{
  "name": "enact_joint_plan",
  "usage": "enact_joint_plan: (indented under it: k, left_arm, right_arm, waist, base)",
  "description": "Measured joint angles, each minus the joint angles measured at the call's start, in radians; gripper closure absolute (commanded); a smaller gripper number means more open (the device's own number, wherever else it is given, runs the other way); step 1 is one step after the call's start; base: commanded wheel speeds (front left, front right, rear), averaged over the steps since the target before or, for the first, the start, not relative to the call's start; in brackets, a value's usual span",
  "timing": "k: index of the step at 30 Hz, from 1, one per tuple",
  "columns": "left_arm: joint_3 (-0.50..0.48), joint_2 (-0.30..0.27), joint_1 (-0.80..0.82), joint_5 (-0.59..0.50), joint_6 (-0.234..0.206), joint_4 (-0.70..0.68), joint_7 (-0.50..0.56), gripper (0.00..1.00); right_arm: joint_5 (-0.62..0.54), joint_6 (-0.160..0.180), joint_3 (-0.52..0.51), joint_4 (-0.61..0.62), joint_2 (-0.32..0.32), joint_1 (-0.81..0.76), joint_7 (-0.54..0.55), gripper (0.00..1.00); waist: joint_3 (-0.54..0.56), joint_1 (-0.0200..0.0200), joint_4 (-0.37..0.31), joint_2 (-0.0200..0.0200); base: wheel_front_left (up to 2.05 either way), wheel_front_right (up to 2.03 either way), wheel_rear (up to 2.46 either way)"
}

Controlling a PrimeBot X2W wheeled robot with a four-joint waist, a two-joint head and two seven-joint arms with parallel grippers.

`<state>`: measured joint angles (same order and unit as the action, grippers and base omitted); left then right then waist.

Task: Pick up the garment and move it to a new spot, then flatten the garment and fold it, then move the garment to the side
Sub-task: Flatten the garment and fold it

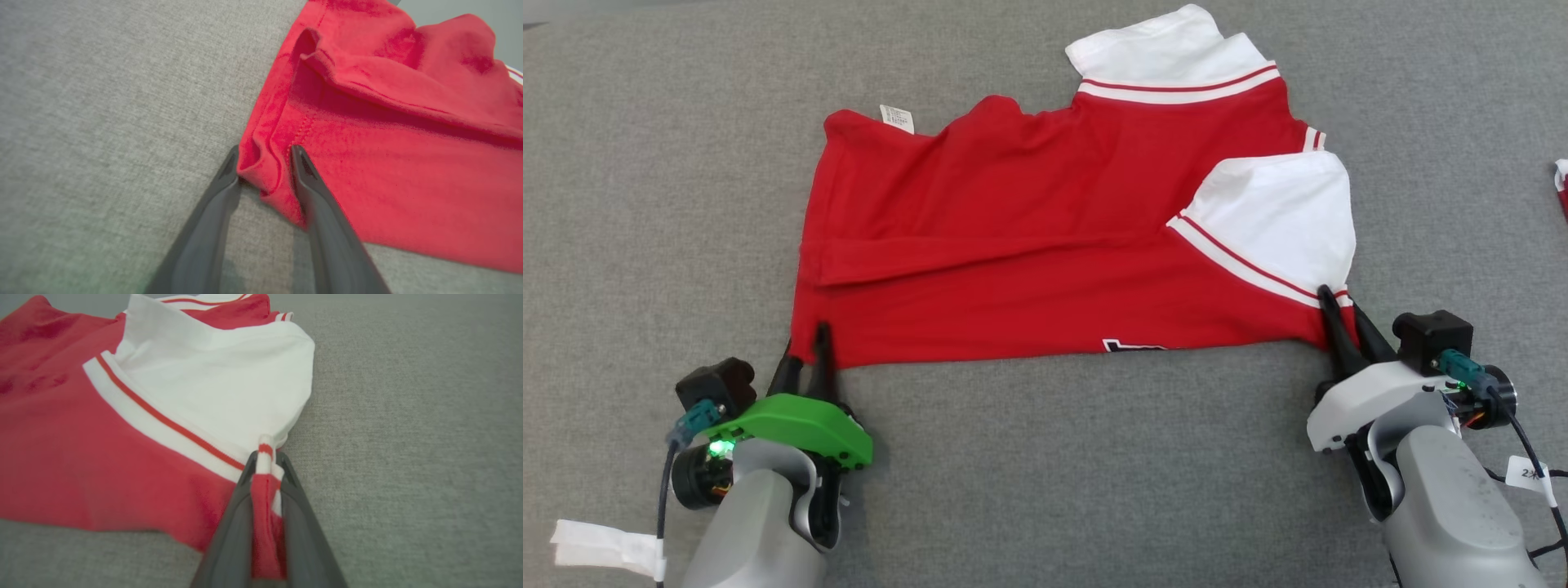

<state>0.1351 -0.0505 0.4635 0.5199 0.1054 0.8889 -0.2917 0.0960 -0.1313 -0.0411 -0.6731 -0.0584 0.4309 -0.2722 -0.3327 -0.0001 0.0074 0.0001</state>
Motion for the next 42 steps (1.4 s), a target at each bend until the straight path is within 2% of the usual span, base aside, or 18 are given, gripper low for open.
enact_joint_plan:
  k: [6,13,18,23,24,25,26,27,30,35,42]
  left_arm:
    - [-0.064,0.002,-0.029,-0.025,-0.007,-0.103,0.024,1.0]
    - [-0.116,0.006,-0.154,-0.03,0.0,-0.266,0.028,1.0]
    - [-0.087,0.007,-0.29,-0.016,-0.011,-0.326,0.028,1.0]
    - [-0.031,0.008,-0.42,0.051,-0.055,-0.347,0.028,0.99]
    - [-0.011,0.007,-0.438,0.064,-0.067,-0.35,0.028,0.63]
    - [0.003,0.006,-0.444,0.075,-0.074,-0.351,0.028,0.04]
    - [0.018,0.006,-0.449,0.087,-0.081,-0.355,0.028,0.0]
    - [0.025,0.006,-0.45,0.09,-0.088,-0.361,0.028,0.0]
    - [0.026,0.002,-0.431,0.083,-0.113,-0.396,0.028,0.0]
    - [-0.001,0.003,-0.305,0.004,-0.119,-0.421,0.028,0.0]
    - [-0.02,-0.008,-0.042,-0.065,-0.08,-0.222,0.028,0.0]
  right_arm:
    - [0.04,-0.001,-0.039,0.061,0.002,-0.007,0.008,1.0]
    - [0.102,-0.001,-0.047,0.116,0.001,-0.064,0.009,1.0]
    - [0.15,-0.002,-0.052,0.125,-0.008,-0.169,0.009,1.0]
    - [0.181,-0.002,-0.051,0.113,-0.017,-0.287,0.009,1.0]
    - [0.187,-0.002,-0.05,0.105,-0.018,-0.305,0.009,1.0]
    - [0.187,-0.002,-0.047,0.1,-0.019,-0.313,0.009,0.86]
    - [0.187,-0.002,-0.045,0.096,-0.021,-0.317,0.009,0.54]
    - [0.187,-0.001,-0.045,0.097,-0.023,-0.316,0.009,0.0]
    - [0.184,0.0,-0.049,0.104,-0.034,-0.291,0.009,0.0]
    - [0.161,0.0,-0.046,0.129,-0.038,-0.196,0.009,0.0]
    - [0.138,0.0,-0.006,0.125,-0.049,-0.061,0.009,0.0]
  waist:
    - [0.022,0.0001,0.002,0.0]
    - [0.097,0.0001,0.006,0.0]
    - [0.17,0.0001,0.011,0.0]
    - [0.238,0.0001,0.02,0.0]
    - [0.249,0.0,0.024,0.0]
    - [0.253,0.0001,0.028,0.0]
    - [0.254,0.0001,0.032,0.0]
    - [0.253,0.0001,0.034,0.0]
    - [0.235,0.0001,0.039,0.0]
    - [0.179,0.0001,0.042,0.0]
    - [0.087,0.0001,0.033,0.0]
  base:
    - [0.0,0.0,0.0]
    - [0.0,0.0,0.0]
    - [0.0,0.0,0.0]
    - [0.0,0.0,0.0]
    - [0.0,0.0,0.0]
    - [0.0,0.0,0.0]
    - [0.0,0.0,0.0]
    - [0.0,0.0,0.0]
    - [0.0,0.0,0.0]
    - [0.0,0.0,0.0]
    - [0.0,0.0,0.0]
